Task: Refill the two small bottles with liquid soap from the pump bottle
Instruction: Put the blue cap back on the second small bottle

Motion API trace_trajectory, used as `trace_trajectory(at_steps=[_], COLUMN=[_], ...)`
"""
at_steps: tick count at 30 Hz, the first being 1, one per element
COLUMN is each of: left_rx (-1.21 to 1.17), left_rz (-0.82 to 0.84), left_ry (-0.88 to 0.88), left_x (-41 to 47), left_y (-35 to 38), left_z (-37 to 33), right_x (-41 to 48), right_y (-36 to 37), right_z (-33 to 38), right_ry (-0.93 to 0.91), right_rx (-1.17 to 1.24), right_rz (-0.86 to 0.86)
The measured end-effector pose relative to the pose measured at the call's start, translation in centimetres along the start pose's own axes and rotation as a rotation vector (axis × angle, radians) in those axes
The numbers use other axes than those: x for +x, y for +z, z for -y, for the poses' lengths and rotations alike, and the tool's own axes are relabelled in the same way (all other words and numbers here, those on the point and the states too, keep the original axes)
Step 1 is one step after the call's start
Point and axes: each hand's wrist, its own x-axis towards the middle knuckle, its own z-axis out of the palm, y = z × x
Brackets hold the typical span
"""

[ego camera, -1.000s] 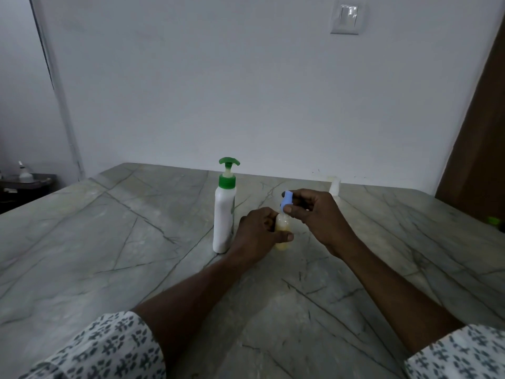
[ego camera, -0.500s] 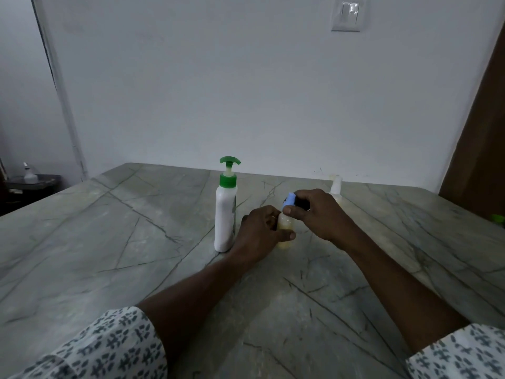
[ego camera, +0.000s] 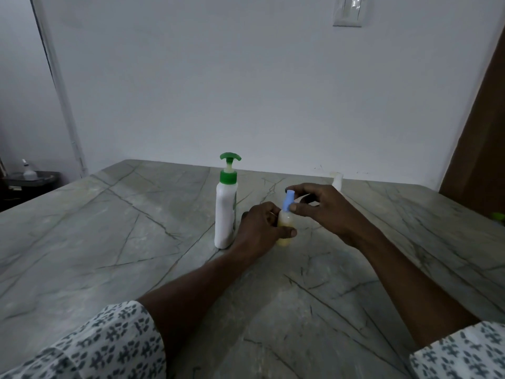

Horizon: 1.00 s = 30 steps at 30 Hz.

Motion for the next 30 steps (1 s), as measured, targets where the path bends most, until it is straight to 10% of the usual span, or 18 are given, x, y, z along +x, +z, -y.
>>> trace_trajectory(at_steps=[30], left_rx=[0.055], left_rz=[-0.015], left_ry=[-0.005], left_x=[-0.2], left_y=[-0.1], left_z=[-0.3], right_x=[0.2], right_y=[2.0], right_z=[-1.0], right_ry=[-0.004], right_rx=[-0.037], right_rz=[-0.195])
